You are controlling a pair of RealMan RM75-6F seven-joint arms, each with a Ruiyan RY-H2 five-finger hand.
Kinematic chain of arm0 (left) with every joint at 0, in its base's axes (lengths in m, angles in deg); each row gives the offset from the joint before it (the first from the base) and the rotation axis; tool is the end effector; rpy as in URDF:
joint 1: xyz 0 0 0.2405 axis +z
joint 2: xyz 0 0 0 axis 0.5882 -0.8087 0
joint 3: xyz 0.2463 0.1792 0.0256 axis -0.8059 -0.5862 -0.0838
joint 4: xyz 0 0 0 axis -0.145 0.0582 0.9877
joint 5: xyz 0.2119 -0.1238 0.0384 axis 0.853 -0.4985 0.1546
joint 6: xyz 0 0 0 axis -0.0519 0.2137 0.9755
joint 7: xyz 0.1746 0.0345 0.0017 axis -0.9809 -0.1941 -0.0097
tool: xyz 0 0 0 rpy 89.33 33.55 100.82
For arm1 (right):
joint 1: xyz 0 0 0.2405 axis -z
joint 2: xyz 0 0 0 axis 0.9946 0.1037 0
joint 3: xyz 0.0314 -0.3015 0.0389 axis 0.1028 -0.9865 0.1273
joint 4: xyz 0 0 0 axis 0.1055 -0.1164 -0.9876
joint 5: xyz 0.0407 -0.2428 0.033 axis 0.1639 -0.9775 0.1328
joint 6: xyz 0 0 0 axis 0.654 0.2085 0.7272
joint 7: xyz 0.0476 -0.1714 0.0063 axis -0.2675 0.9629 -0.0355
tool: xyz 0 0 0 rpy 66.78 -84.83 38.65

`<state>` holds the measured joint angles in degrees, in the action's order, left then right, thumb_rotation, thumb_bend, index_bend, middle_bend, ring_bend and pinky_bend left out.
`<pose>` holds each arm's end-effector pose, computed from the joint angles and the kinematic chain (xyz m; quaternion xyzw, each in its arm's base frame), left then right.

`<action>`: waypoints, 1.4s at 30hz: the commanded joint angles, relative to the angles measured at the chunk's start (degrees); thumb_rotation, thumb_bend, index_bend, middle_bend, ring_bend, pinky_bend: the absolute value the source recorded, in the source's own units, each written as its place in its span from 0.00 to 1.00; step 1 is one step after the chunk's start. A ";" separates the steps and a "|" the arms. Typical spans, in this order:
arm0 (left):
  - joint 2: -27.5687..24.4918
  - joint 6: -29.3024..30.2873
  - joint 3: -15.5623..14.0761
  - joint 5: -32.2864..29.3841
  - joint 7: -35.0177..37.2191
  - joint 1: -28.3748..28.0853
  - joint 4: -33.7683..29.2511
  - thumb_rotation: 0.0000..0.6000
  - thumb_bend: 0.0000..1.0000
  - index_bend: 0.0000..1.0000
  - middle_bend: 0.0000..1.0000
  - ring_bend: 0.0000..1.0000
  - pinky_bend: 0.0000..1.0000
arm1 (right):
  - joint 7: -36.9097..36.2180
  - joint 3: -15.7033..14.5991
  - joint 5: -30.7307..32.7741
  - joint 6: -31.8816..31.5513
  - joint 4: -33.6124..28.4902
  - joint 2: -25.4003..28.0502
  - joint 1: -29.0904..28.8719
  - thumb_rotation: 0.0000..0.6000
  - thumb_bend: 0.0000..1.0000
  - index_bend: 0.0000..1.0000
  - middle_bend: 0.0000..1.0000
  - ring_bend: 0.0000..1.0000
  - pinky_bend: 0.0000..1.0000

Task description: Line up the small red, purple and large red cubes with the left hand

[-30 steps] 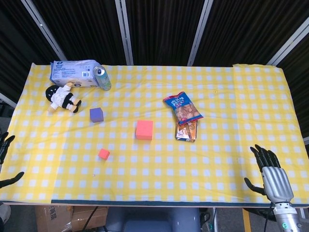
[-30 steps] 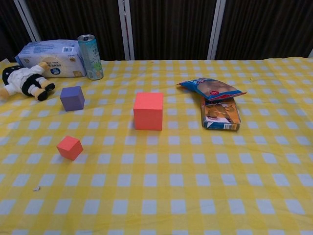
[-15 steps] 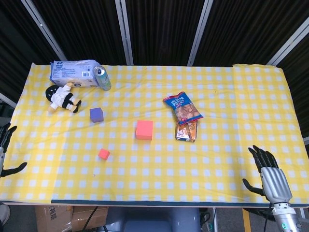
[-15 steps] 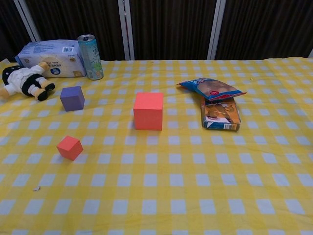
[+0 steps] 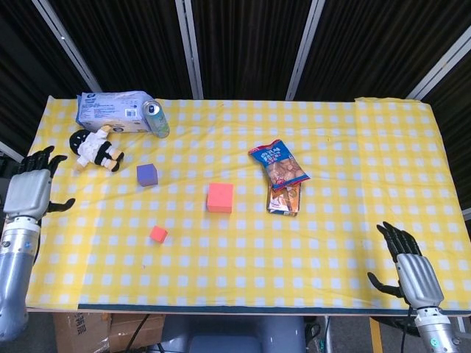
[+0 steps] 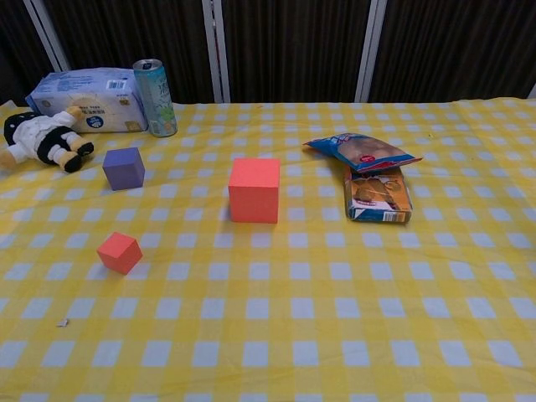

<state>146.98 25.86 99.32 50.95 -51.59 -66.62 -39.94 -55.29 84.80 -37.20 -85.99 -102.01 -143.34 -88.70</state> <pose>-0.2746 0.3956 0.1445 -0.5760 -0.4336 -0.2942 0.6275 -0.3342 -0.2017 0.1166 0.5755 -0.5100 0.3966 0.5014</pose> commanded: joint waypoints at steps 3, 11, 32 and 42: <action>8.17 -2.77 1.73 -10.01 -8.45 -8.62 8.63 1.00 0.26 0.21 0.00 0.00 0.00 | -1.69 -0.04 0.26 0.93 -0.23 0.61 -0.37 1.00 0.34 0.00 0.00 0.00 0.00; 17.39 -5.81 1.37 -17.29 -12.76 -15.24 19.69 1.00 0.24 0.27 0.00 0.00 0.00 | -3.68 0.11 1.49 2.52 -0.67 1.31 -0.96 1.00 0.34 0.00 0.00 0.00 0.00; 31.10 -12.82 1.80 -25.05 -17.38 -24.60 38.44 1.00 0.24 0.22 0.00 0.00 0.00 | -5.91 0.21 2.04 3.34 -1.13 2.09 -1.30 1.00 0.34 0.00 0.00 0.00 0.00; 34.16 -14.04 1.21 -26.21 -17.99 -25.57 42.24 1.00 0.26 0.28 0.00 0.00 0.00 | -6.21 0.20 1.87 2.90 -1.02 2.12 -1.14 1.00 0.34 0.00 0.00 0.00 0.00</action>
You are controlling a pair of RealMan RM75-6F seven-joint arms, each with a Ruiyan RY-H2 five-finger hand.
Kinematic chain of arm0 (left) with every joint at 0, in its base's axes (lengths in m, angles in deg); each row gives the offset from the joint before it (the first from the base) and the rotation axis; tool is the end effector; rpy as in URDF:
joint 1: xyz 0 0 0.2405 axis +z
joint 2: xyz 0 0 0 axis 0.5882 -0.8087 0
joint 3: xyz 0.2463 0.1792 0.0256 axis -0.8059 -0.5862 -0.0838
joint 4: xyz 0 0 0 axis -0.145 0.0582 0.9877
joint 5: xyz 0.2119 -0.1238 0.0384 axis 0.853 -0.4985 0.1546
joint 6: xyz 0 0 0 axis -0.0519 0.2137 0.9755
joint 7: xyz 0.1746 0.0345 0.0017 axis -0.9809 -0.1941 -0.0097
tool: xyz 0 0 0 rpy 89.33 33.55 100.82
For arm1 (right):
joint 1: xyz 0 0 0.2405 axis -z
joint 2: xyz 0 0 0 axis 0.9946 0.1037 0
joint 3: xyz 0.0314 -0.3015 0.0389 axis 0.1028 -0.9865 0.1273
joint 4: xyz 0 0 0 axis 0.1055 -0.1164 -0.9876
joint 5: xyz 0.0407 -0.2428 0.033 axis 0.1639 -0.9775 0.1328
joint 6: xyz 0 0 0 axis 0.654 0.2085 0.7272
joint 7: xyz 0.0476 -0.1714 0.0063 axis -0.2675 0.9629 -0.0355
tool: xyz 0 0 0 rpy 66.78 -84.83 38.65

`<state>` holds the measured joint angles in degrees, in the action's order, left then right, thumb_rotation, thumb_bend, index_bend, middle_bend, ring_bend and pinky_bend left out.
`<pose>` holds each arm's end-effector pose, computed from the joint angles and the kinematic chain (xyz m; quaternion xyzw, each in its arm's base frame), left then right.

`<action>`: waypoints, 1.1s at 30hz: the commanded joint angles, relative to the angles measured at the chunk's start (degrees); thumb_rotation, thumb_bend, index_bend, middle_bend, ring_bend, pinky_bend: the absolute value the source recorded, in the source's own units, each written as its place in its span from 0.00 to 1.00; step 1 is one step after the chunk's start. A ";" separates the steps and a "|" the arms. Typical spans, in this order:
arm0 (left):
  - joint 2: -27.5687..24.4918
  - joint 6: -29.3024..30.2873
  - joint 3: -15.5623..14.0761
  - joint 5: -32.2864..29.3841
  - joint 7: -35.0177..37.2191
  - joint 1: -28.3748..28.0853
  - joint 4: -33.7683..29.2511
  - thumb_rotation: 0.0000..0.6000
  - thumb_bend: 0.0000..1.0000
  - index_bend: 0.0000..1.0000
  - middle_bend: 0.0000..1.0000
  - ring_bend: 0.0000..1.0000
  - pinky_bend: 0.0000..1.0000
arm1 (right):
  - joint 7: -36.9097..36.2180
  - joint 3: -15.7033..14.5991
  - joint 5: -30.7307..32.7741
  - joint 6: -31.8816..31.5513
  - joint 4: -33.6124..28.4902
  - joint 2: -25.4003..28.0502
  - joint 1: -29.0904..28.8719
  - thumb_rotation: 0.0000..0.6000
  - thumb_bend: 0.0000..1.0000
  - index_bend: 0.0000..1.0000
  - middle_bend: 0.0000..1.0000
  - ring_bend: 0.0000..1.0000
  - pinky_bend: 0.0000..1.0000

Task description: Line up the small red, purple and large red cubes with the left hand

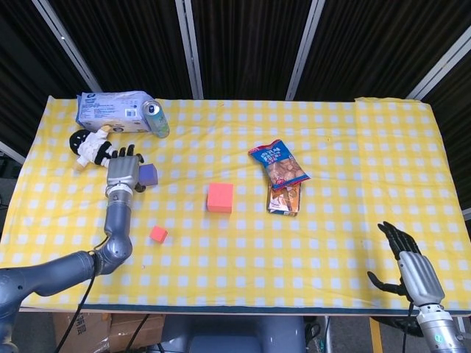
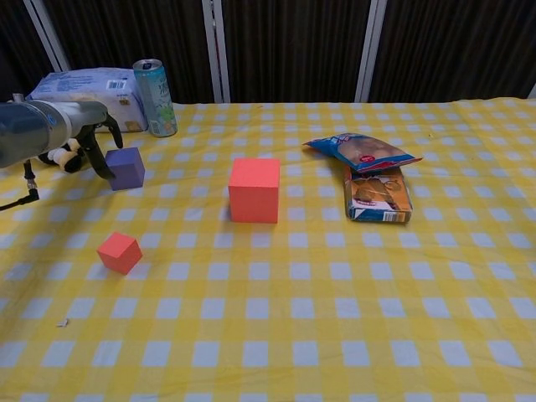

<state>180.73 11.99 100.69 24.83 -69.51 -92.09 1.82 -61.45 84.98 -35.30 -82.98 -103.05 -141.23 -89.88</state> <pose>-0.2178 0.5288 -0.0469 -0.6212 -0.4648 -0.1910 0.6014 -0.3369 -0.2074 0.1209 0.5536 -0.5504 0.4025 0.4781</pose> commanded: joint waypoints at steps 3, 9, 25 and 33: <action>1.06 -0.43 -0.20 -0.19 -0.09 -0.24 1.52 1.00 0.27 0.28 0.00 0.00 0.00 | -0.24 0.01 -0.15 -0.31 0.08 0.01 0.12 1.00 0.34 0.00 0.00 0.00 0.00; 1.92 -0.92 -0.31 -0.22 -0.28 -0.42 2.92 1.00 0.29 0.29 0.00 0.00 0.00 | -0.48 0.01 -0.24 -0.51 0.14 0.07 0.21 1.00 0.34 0.00 0.00 0.00 0.00; -2.31 -0.08 -1.28 7.97 4.85 2.40 -7.29 1.00 0.43 0.40 0.00 0.00 0.00 | -0.78 -0.01 -0.61 -1.22 0.32 0.09 0.52 1.00 0.34 0.00 0.00 0.00 0.00; -5.71 0.14 -2.99 15.65 8.84 3.97 -16.84 1.00 0.43 0.40 0.00 0.00 0.00 | -0.68 -0.06 -0.87 -1.44 0.34 0.00 0.59 1.00 0.34 0.00 0.00 0.00 0.00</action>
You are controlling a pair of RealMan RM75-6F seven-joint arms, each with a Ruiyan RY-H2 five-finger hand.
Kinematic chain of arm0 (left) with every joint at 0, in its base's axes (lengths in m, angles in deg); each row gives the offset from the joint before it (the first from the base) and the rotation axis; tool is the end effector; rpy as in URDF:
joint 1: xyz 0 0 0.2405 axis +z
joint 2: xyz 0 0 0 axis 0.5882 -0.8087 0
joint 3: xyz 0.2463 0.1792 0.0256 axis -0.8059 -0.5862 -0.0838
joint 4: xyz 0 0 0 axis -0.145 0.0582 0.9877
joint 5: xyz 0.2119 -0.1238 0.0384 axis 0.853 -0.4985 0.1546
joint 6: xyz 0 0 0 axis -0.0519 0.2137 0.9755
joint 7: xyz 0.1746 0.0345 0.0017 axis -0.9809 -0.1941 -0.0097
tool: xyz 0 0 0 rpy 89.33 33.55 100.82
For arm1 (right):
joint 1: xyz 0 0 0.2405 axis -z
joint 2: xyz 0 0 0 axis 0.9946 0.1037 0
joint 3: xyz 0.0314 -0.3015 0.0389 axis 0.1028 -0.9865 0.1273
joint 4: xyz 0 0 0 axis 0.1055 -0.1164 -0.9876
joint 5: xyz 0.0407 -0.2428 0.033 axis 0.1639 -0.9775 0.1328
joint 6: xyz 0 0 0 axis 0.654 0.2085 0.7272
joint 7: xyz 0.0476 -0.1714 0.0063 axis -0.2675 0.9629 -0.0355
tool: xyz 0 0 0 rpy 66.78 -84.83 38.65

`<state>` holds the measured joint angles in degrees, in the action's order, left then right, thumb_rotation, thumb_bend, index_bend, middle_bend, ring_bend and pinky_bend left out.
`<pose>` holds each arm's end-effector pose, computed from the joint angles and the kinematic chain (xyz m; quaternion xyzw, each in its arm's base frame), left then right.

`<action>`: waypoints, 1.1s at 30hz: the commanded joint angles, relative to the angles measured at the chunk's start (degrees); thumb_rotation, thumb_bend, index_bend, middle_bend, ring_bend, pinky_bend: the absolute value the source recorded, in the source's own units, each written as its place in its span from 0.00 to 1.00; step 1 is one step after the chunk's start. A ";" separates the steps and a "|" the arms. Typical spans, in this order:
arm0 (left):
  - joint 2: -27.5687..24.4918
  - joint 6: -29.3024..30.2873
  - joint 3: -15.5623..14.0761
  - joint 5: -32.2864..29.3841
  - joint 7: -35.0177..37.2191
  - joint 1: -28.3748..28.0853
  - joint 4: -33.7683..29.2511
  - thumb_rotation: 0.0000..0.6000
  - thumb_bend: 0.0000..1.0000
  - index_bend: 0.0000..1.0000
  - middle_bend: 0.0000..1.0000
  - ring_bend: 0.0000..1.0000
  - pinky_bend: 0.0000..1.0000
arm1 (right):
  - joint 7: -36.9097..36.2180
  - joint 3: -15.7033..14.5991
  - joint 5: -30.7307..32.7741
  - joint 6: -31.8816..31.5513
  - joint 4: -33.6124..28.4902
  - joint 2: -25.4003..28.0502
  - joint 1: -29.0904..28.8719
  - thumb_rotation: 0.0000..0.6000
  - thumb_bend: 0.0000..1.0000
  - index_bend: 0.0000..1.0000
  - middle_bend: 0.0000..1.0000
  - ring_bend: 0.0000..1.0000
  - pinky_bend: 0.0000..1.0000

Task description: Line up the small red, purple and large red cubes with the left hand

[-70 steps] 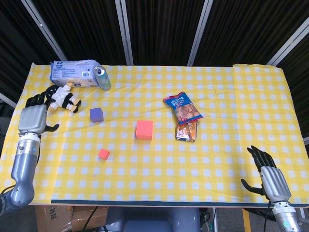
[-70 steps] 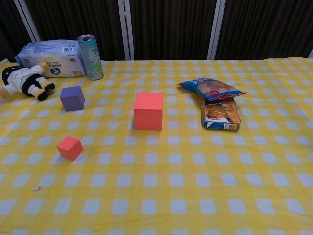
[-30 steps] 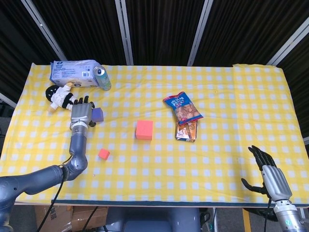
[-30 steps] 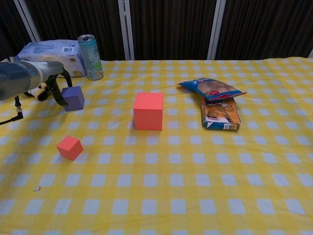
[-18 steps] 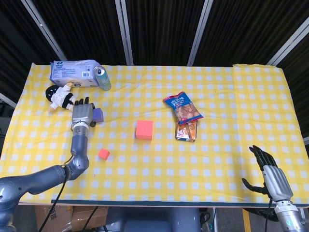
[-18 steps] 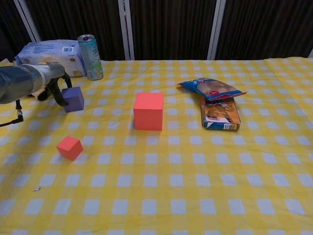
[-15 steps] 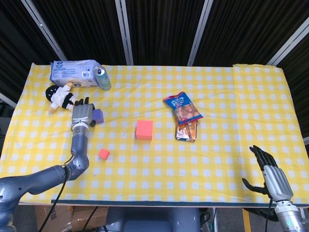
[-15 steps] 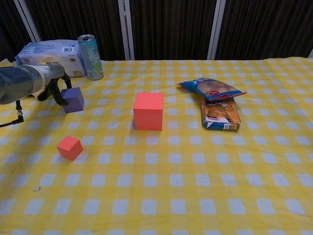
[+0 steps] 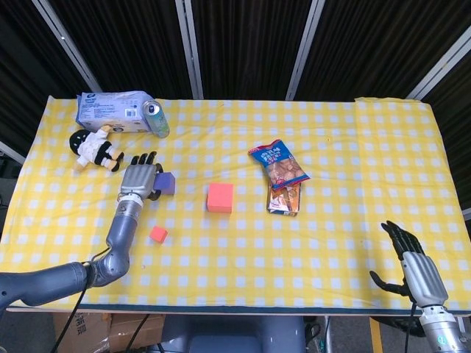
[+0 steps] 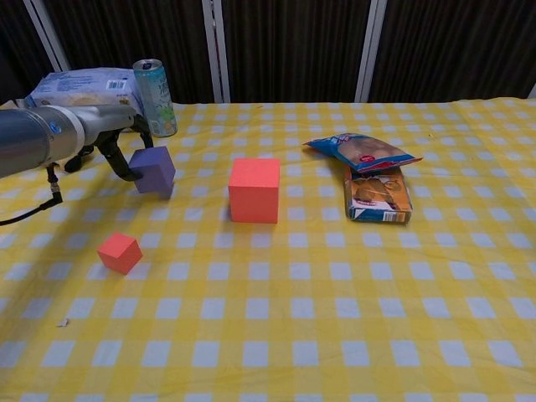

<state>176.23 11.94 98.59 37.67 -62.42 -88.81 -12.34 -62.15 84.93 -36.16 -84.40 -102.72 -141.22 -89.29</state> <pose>-0.1796 0.4885 -0.0568 -0.6833 -0.4408 -0.2529 0.5243 -0.3371 -0.2049 0.1249 0.5497 -0.5453 0.4114 0.4809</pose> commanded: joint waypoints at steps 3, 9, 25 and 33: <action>-0.86 -0.07 -1.28 4.23 2.49 0.35 -3.96 1.00 0.43 0.40 0.00 0.00 0.00 | -0.05 0.00 0.02 -0.07 -0.02 0.01 0.05 1.00 0.34 0.00 0.00 0.00 0.00; 1.11 -0.49 -2.00 4.43 1.77 -1.32 -2.77 1.00 0.43 0.40 0.00 0.00 0.00 | -0.34 -0.03 -0.06 -0.08 0.04 0.10 0.07 1.00 0.34 0.00 0.00 0.00 0.00; 6.90 -2.18 -1.10 2.03 2.33 -5.05 3.73 1.00 0.43 0.40 0.00 0.00 0.00 | -1.14 0.06 0.08 0.12 0.07 0.39 -0.01 1.00 0.34 0.00 0.00 0.00 0.00; 8.22 -2.10 -1.39 0.06 1.58 -5.90 4.03 1.00 0.43 0.39 0.00 0.00 0.00 | -1.24 0.09 0.08 0.15 0.04 0.46 -0.04 1.00 0.34 0.00 0.00 0.00 0.00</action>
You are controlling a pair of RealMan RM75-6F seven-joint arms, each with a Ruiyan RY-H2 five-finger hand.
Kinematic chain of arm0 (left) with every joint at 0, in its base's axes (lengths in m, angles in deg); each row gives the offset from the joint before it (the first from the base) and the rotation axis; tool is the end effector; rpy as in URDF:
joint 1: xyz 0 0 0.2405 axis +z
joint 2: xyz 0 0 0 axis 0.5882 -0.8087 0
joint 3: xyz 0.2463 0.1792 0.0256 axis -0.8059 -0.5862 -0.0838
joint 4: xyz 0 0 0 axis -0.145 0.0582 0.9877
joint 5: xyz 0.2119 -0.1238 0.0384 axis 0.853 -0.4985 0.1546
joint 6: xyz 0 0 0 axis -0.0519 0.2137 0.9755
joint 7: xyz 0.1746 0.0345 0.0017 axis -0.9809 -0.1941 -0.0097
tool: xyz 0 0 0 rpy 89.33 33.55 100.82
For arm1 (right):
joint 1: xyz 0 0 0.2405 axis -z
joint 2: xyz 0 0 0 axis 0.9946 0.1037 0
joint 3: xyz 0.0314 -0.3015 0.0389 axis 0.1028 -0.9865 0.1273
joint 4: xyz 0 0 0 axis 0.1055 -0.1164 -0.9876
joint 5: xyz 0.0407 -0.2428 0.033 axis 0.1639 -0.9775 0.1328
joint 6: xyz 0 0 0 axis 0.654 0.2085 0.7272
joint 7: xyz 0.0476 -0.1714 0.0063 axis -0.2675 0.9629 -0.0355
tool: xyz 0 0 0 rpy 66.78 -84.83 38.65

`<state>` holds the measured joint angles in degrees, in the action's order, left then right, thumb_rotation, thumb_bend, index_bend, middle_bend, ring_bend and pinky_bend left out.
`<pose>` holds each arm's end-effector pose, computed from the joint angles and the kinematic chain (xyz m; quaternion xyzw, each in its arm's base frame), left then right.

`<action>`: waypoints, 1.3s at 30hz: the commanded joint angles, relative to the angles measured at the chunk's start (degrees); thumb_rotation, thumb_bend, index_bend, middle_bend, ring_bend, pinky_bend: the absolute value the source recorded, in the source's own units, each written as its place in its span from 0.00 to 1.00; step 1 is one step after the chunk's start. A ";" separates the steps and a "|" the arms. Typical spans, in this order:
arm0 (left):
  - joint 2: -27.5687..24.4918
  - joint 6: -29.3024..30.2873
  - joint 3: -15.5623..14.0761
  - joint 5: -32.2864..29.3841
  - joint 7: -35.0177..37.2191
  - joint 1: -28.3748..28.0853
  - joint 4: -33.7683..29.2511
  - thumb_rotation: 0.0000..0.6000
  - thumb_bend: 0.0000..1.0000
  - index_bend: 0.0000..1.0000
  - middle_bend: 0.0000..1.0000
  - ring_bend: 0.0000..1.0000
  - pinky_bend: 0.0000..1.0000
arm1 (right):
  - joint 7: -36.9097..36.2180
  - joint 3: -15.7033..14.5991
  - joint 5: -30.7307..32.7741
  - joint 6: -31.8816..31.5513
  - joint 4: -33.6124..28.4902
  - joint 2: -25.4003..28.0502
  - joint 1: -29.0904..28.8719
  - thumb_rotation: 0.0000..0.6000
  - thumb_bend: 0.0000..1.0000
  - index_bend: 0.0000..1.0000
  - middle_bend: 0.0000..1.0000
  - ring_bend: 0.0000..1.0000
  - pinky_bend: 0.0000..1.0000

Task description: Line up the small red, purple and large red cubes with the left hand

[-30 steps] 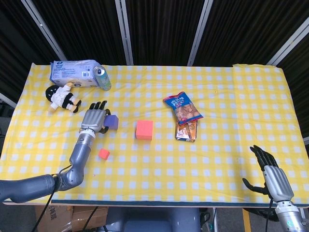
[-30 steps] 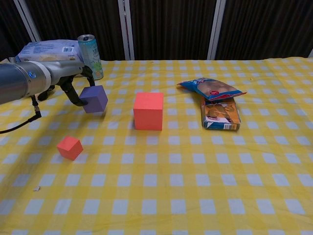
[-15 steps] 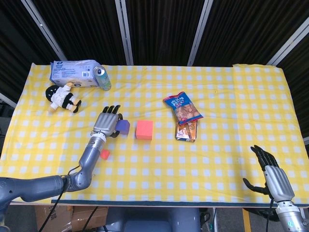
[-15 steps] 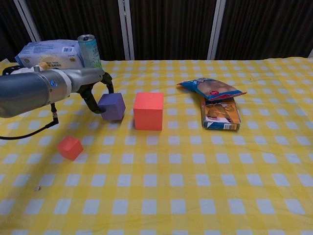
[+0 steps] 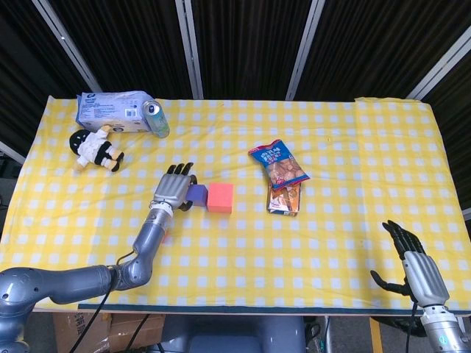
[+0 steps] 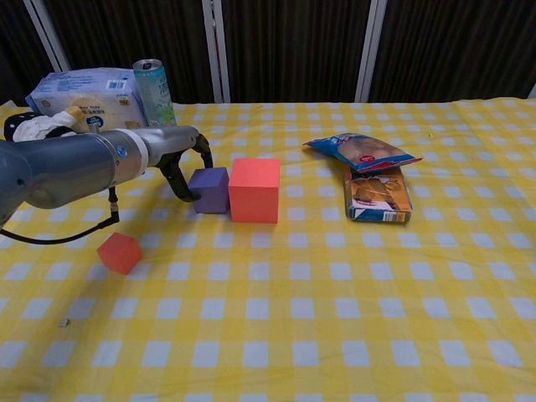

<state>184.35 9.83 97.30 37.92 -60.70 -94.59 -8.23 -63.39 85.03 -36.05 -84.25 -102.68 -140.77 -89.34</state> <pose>-0.1244 0.4765 -0.1225 -0.7210 -0.4386 -0.2684 0.4644 -0.3383 -0.2056 0.1277 0.5452 -0.5493 0.4142 0.4789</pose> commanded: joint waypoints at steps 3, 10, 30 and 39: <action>0.22 0.40 -0.19 -0.40 -0.19 -0.20 -0.30 1.00 0.43 0.39 0.00 0.00 0.00 | 0.02 -0.01 -0.06 -0.05 -0.02 0.02 0.02 1.00 0.34 0.00 0.00 0.00 0.00; 0.13 0.77 -0.17 -0.01 0.13 -0.45 -1.01 1.00 0.41 0.38 0.00 0.00 0.00 | 0.14 -0.05 -0.19 -0.12 0.00 -0.01 0.04 1.00 0.34 0.00 0.00 0.00 0.00; -4.02 2.86 -1.45 -0.32 1.05 1.25 -6.99 1.00 0.27 0.15 0.00 0.00 0.00 | 0.19 -0.12 -0.61 -0.59 0.16 -0.03 0.20 1.00 0.34 0.00 0.00 0.00 0.00; -13.86 5.56 -5.12 10.49 4.82 6.20 -18.33 1.00 0.26 0.19 0.00 0.00 0.00 | 0.75 -0.08 -0.68 -0.77 0.19 -0.25 0.21 1.00 0.34 0.00 0.00 0.00 0.00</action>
<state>173.97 14.86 94.12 43.70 -57.61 -90.37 -23.27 -62.65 84.94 -36.72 -85.01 -102.49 -141.00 -89.13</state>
